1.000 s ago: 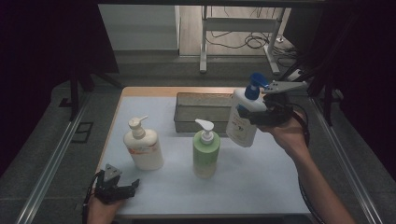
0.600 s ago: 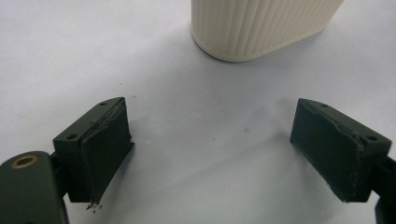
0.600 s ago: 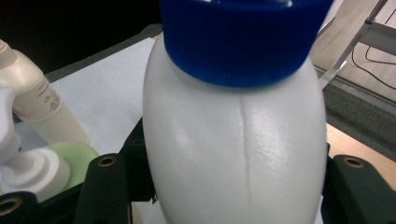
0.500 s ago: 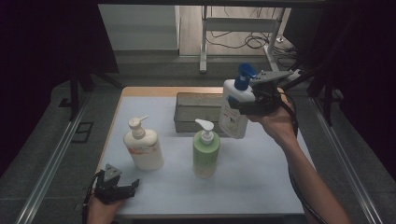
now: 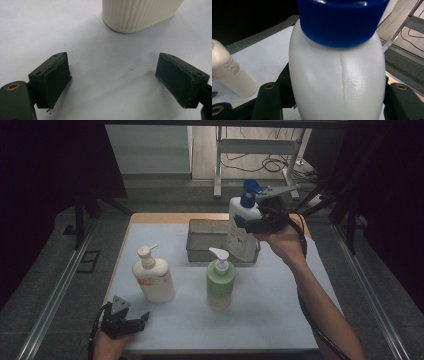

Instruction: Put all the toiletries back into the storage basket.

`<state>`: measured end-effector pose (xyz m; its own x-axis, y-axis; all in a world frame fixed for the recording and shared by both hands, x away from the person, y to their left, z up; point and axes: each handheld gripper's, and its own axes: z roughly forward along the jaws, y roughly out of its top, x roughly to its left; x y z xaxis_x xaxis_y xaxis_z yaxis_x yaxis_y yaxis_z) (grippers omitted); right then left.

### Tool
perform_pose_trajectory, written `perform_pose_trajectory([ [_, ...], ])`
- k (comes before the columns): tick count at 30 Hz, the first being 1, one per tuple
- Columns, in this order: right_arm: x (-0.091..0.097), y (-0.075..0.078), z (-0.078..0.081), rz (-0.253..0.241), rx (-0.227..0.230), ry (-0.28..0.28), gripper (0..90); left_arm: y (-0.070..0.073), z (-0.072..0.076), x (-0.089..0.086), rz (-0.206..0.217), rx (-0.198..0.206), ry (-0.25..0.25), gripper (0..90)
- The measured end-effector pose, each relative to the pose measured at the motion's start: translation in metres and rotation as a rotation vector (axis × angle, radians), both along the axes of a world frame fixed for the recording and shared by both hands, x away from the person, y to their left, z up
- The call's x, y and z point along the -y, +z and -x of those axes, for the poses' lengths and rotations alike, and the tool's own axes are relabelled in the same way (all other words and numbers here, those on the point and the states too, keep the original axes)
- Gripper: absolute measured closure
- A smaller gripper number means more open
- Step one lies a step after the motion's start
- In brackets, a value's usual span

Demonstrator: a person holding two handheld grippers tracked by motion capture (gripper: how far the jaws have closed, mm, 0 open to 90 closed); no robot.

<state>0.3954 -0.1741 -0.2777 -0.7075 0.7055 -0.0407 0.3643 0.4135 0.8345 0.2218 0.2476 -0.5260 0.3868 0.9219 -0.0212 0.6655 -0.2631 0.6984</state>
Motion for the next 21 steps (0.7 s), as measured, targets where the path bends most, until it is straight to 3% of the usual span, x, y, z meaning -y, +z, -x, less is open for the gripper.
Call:
perform_pose_trajectory([
  [21,-0.037,-0.008,-0.036,-0.010,0.003,-0.014,40.7,0.000,0.000,0.000,0.001,0.001,0.000,11.7],
])
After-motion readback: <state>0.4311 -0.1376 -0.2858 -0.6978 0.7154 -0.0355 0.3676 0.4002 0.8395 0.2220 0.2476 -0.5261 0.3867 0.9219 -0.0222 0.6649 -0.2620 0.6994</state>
